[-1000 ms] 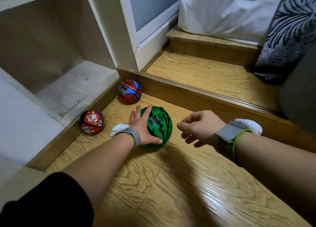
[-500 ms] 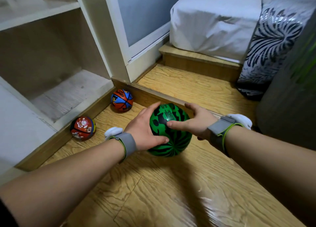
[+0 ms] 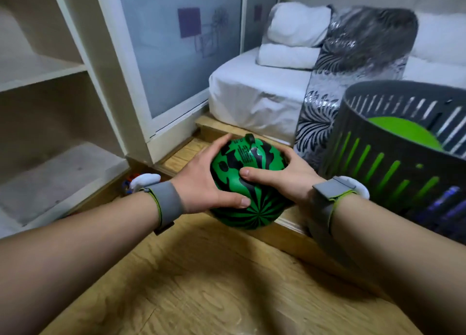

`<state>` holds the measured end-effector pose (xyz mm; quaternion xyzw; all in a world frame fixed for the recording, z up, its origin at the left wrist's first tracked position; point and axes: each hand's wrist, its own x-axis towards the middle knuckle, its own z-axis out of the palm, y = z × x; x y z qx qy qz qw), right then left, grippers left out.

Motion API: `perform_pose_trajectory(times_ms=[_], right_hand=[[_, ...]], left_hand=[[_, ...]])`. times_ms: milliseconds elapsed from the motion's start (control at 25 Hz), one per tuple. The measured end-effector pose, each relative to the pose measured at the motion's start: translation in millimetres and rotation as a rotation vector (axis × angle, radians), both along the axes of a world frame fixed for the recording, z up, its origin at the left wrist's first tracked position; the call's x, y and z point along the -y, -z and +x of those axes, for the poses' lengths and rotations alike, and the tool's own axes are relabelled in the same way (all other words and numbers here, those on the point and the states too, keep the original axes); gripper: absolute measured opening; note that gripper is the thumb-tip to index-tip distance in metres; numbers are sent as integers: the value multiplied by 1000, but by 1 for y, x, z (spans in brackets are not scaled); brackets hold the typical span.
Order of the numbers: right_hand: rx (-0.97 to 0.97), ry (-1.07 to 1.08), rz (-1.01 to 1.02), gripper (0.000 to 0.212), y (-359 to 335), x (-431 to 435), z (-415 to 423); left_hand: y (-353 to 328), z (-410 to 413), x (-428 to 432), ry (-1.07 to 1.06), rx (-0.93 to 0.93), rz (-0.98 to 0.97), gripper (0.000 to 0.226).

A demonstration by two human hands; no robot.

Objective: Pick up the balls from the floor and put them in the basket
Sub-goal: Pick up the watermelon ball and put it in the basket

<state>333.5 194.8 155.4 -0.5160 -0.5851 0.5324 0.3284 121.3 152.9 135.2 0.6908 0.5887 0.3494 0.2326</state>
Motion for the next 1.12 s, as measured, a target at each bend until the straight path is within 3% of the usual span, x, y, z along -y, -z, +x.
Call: perform_pose_trajectory(times_ms=[80, 160, 280, 360, 560, 680, 760, 840, 960, 1120], right_hand=[[13, 42, 105, 87, -33, -7, 15], [7, 87, 200, 91, -69, -12, 26], [86, 176, 424, 111, -119, -23, 34], [136, 234, 539, 121, -147, -34, 50], [115, 357, 591, 123, -170, -44, 112], [139, 457, 596, 127, -173, -45, 154], [343, 499, 588, 133, -181, -41, 191], [677, 446, 525, 137, -185, -34, 218], [1057, 396, 460, 136, -175, -23, 228], [1199, 484, 834, 95, -167, -30, 223]], left_hand=[[-24, 13, -11, -1, 27, 33, 137], [-46, 22, -18, -31, 72, 59, 133], [-72, 30, -26, -53, 145, 53, 123], [-89, 42, -32, -38, 79, 57, 118], [-119, 113, -49, 68, 47, 115, 109], [-126, 159, -66, 103, 59, 110, 91], [-127, 190, -78, 134, -57, 115, 71], [-125, 212, -84, 157, -146, 104, 55], [-115, 230, -87, 197, -241, 77, 59], [-102, 235, -90, 215, -389, 55, 68]])
